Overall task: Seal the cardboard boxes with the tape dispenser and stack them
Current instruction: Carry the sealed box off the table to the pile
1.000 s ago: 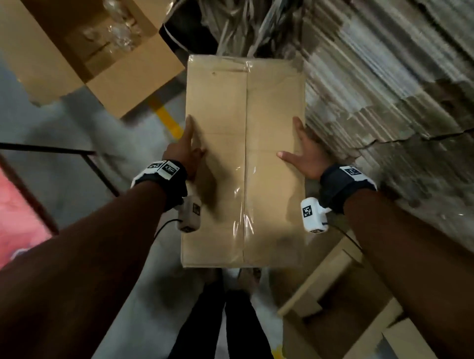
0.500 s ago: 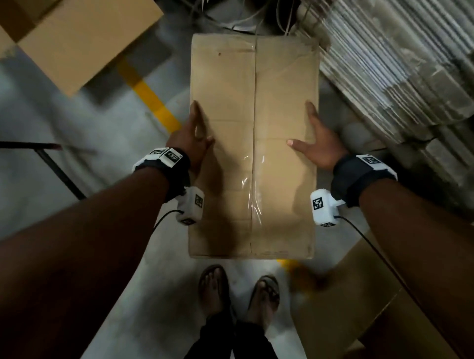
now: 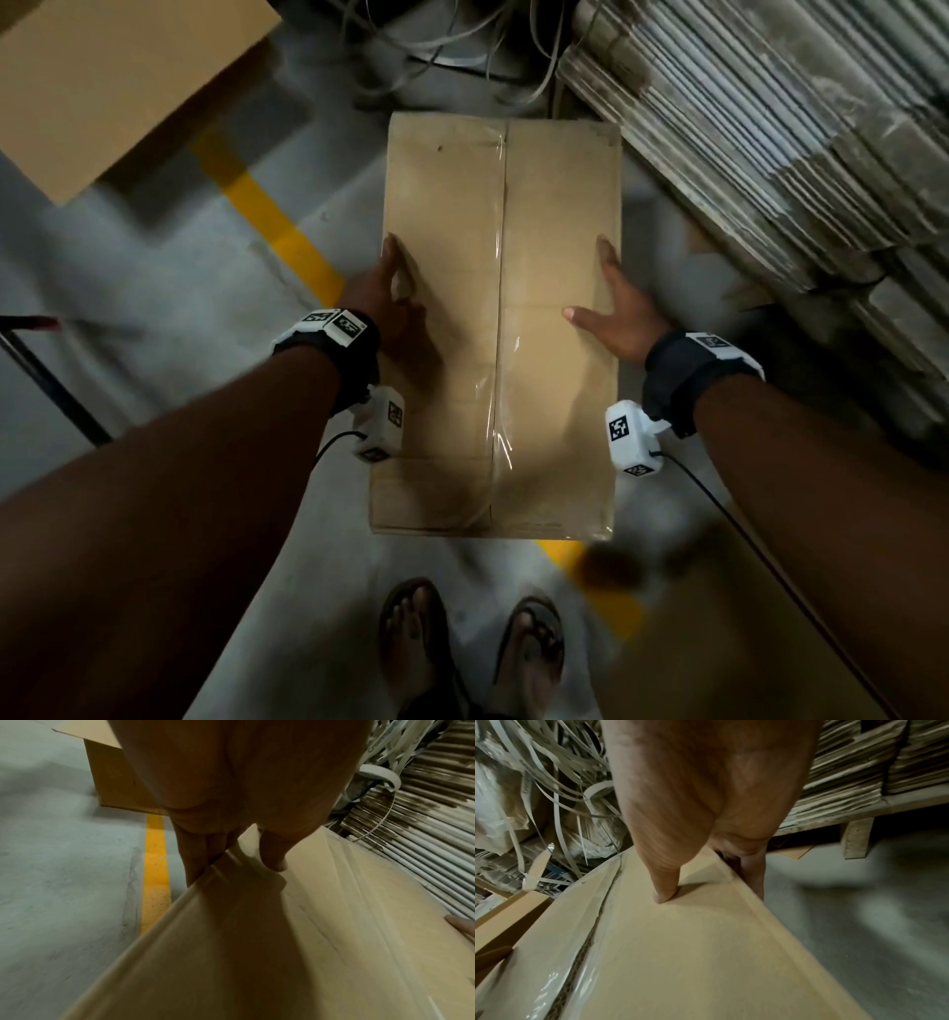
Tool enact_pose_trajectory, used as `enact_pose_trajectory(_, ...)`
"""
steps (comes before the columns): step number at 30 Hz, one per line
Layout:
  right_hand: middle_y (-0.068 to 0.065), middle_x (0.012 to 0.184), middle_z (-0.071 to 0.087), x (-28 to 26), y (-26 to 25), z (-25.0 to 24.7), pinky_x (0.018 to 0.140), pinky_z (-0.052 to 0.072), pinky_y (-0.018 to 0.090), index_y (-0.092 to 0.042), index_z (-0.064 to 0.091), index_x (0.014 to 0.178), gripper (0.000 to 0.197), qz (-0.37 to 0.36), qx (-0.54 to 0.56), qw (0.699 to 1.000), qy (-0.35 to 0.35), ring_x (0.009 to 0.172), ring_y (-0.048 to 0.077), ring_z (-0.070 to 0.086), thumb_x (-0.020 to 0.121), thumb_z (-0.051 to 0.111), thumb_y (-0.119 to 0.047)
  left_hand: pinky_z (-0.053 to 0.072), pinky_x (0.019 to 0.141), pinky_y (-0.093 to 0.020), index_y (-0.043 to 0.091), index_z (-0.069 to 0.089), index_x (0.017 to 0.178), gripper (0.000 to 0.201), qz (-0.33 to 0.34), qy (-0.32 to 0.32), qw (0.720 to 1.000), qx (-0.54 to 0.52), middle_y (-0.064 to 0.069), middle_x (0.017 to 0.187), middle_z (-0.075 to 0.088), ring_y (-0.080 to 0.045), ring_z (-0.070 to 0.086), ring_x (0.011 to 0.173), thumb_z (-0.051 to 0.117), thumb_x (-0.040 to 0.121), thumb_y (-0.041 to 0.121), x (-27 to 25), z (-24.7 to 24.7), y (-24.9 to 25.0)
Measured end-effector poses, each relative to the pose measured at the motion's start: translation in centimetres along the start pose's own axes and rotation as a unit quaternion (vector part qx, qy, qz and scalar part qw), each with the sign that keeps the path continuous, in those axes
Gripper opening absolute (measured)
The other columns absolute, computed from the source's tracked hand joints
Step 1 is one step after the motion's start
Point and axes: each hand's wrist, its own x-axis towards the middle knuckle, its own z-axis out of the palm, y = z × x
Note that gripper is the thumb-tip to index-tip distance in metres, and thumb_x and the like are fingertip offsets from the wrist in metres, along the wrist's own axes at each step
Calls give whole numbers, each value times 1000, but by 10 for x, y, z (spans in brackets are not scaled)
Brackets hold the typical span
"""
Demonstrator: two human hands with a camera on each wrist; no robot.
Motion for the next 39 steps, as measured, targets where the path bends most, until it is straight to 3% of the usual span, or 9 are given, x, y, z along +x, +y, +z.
enact_pose_trajectory(8, 7, 159, 34, 7, 8, 6, 118, 31, 39, -40, -2, 157, 100, 16, -29, 999, 0, 144, 25, 37, 88, 70, -43, 44, 75, -34, 39, -6, 152, 81, 7, 24, 998, 62, -24, 127, 56, -40, 59, 105, 53, 97, 32, 13, 14, -6)
enact_pose_trajectory(11, 18, 154, 37, -2, -3, 6, 112, 34, 36, -35, -2, 158, 95, 43, -71, 996, 15, 139, 34, 41, 92, 66, -43, 46, 77, -34, 37, -3, 153, 80, -5, 14, 998, 57, -23, 128, 55, -39, 59, 107, 54, 97, 31, 0, 16, -3)
enact_pose_trajectory(15, 20, 151, 37, -42, -29, 3, 108, 35, 37, -29, 2, 159, 91, 88, -95, 991, 32, 135, 36, 41, 93, 63, -43, 45, 93, -37, 27, 14, 155, 72, -14, -3, 998, 58, -21, 137, 52, -37, 53, 120, 55, 96, 25, -40, 4, -4)
enact_pose_trajectory(19, 21, 143, 48, -99, -70, -15, 106, 43, 45, -20, 11, 159, 91, 54, -77, 995, 20, 124, 37, 53, 90, 68, -37, 40, 100, -38, 13, 22, 152, 65, 4, -4, 997, 72, -20, 142, 48, -37, 47, 128, 55, 97, 24, -116, -32, 12)
enact_pose_trajectory(22, 20, 140, 51, -149, -115, -35, 106, 43, 40, -16, 16, 158, 88, 51, -75, 996, -10, 126, 34, 53, 90, 68, -36, 40, 101, -39, 9, 23, 150, 62, -2, -15, 996, 84, -22, 143, 46, -38, 45, 129, 52, 99, 28, -172, -62, 33)
enact_pose_trajectory(25, 19, 141, 52, -214, -173, -65, 105, 39, 31, -12, 20, 157, 82, 35, -82, 995, -39, 130, 29, 50, 93, 67, -32, 39, 101, -38, 9, 26, 149, 61, -4, -7, 999, 52, -22, 142, 47, -38, 45, 129, 54, 98, 28, -246, -104, 59)
enact_pose_trajectory(33, 15, 139, 55, -383, -338, -141, 94, 39, 26, -13, 34, 150, 68, -45, -128, 987, -90, 127, 27, 52, 94, 65, -36, 38, 103, -37, 11, 34, 146, 57, 18, 51, 997, -51, -14, 142, 49, -34, 45, 130, 56, 96, 29, -443, -228, 123)
enact_pose_trajectory(39, 17, 138, 55, -466, -433, -154, 96, 43, 33, -11, 36, 147, 64, -110, -146, 977, -106, 125, 31, 54, 95, 64, -34, 38, 105, -36, 14, 29, 150, 64, 28, 120, 988, -96, -13, 147, 44, -32, 44, 132, 56, 95, 33, -542, -299, 120)
